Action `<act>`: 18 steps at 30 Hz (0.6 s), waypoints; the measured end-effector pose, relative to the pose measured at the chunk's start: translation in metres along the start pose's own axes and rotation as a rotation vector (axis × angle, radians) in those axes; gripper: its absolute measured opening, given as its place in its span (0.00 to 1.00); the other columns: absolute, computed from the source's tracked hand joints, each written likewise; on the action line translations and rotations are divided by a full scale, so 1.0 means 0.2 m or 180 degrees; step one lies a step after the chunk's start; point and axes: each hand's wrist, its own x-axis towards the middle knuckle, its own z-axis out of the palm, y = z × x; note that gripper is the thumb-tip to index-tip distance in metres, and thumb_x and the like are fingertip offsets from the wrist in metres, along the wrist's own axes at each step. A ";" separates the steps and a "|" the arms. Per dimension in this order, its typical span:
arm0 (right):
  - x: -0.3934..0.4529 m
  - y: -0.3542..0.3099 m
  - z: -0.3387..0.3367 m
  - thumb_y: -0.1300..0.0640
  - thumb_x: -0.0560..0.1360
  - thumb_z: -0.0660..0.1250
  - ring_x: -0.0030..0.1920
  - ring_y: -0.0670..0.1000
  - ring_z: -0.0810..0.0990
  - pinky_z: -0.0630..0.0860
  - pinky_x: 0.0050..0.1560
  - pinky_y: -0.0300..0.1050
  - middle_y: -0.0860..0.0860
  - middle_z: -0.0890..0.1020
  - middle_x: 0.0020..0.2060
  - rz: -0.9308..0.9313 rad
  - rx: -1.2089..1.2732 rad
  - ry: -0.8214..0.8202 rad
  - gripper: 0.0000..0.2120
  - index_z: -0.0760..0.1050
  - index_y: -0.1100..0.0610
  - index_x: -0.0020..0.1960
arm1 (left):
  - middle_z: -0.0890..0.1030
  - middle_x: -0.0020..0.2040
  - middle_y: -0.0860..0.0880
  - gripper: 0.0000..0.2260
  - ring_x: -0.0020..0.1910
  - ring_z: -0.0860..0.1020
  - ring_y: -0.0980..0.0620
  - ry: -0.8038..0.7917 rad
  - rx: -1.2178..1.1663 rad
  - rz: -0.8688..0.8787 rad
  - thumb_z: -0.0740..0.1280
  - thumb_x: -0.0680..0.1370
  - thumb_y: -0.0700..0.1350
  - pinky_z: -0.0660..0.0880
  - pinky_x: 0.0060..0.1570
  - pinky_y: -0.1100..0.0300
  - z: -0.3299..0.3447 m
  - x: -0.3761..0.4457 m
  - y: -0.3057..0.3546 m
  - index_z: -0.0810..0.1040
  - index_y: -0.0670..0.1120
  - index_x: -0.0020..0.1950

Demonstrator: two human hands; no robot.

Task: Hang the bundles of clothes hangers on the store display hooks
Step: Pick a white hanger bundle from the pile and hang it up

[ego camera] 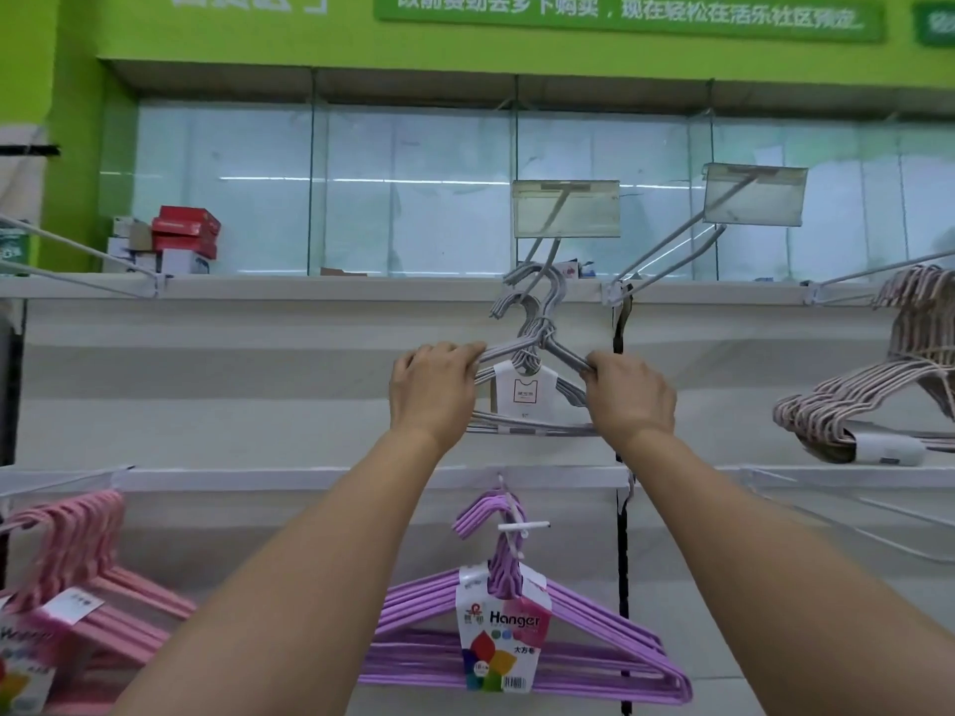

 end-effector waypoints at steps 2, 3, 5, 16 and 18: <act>0.00 -0.01 0.03 0.60 0.80 0.55 0.40 0.58 0.71 0.65 0.39 0.45 0.53 0.75 0.39 -0.0003 0.0014 0.0013 0.09 0.74 0.54 0.48 | 0.79 0.59 0.51 0.16 0.59 0.74 0.47 -0.0106 -0.0035 -0.0088 0.54 0.83 0.48 0.65 0.58 0.54 0.04 -0.03 -0.03 0.72 0.56 0.69; 0.00 -0.01 0.04 0.61 0.79 0.56 0.40 0.58 0.72 0.65 0.38 0.45 0.52 0.75 0.39 -0.0014 0.0011 0.0020 0.10 0.74 0.53 0.48 | 0.79 0.58 0.51 0.16 0.58 0.74 0.47 -0.0158 -0.0053 -0.0133 0.54 0.83 0.47 0.66 0.57 0.54 0.06 -0.04 -0.04 0.72 0.56 0.69; -0.01 0.00 0.07 0.63 0.79 0.56 0.39 0.57 0.73 0.65 0.37 0.45 0.53 0.77 0.39 0.0002 0.0030 0.0036 0.10 0.75 0.53 0.48 | 0.79 0.57 0.51 0.16 0.57 0.74 0.47 -0.0211 -0.0107 -0.0207 0.54 0.83 0.47 0.66 0.56 0.54 0.09 -0.06 -0.05 0.71 0.55 0.69; -0.24 0.11 0.22 0.61 0.77 0.63 0.67 0.57 0.69 0.57 0.72 0.54 0.56 0.72 0.66 -0.0367 0.0528 0.0786 0.22 0.67 0.59 0.70 | 0.59 0.77 0.52 0.21 0.76 0.55 0.51 -0.0165 0.0031 -0.0425 0.53 0.83 0.46 0.49 0.75 0.53 0.13 -0.31 -0.08 0.58 0.51 0.77; -0.32 0.16 0.28 0.64 0.76 0.63 0.68 0.58 0.70 0.60 0.72 0.55 0.57 0.73 0.66 -0.0306 0.0696 0.0836 0.22 0.69 0.61 0.69 | 0.58 0.78 0.52 0.23 0.76 0.55 0.52 -0.0137 -0.0065 -0.0662 0.54 0.83 0.45 0.50 0.75 0.54 0.14 -0.42 -0.10 0.56 0.51 0.78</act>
